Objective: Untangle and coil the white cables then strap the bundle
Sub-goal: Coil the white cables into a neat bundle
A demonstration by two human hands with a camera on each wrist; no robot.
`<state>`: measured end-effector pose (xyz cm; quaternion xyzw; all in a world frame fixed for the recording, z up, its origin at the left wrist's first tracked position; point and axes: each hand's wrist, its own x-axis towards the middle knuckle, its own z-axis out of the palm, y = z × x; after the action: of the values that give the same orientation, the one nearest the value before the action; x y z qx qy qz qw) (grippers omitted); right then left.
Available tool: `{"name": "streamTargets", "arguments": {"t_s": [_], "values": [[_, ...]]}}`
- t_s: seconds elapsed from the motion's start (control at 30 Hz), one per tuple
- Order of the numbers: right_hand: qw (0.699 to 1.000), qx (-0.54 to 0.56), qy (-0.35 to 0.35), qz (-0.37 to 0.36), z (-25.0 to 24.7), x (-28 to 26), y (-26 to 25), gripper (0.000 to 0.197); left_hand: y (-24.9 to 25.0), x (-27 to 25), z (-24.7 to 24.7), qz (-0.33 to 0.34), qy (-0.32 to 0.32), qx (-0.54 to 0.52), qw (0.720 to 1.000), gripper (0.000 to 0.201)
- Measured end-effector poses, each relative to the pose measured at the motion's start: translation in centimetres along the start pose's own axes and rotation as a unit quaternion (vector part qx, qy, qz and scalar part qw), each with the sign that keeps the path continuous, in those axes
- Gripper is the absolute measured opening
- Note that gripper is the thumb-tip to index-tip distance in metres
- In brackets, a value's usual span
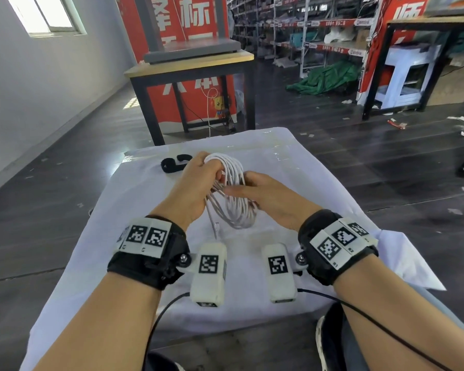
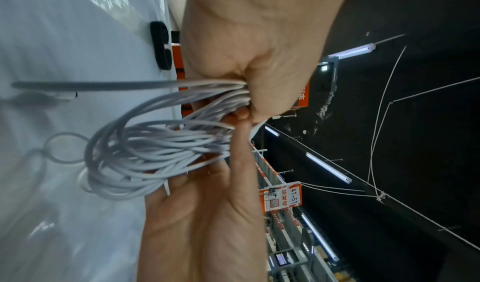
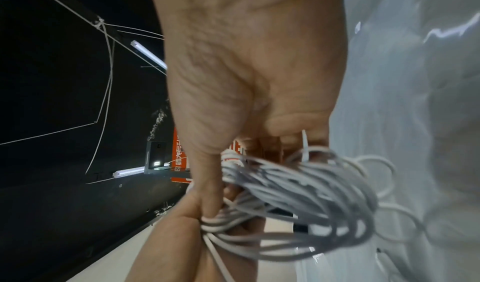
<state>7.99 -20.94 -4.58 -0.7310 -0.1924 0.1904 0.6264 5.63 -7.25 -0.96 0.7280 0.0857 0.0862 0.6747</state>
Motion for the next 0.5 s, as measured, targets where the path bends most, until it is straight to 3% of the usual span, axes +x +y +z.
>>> {"name": "streamTargets", "arguments": {"t_s": [0.1, 0.33, 0.5], "values": [[0.999, 0.019, 0.036, -0.012, 0.02, 0.2, 0.14, 0.044, -0.08, -0.14, 0.65, 0.029, -0.007, 0.035, 0.999, 0.018], [0.991, -0.026, 0.131, -0.03, 0.92, 0.5, 0.03, 0.04, -0.32, 0.25, 0.5, 0.019, -0.008, 0.037, 0.999, 0.013], [0.991, -0.025, 0.125, -0.028, 0.31, 0.41, -0.2, 0.015, -0.31, 0.46, 0.3, 0.008, -0.018, 0.029, 0.999, 0.009]]}}
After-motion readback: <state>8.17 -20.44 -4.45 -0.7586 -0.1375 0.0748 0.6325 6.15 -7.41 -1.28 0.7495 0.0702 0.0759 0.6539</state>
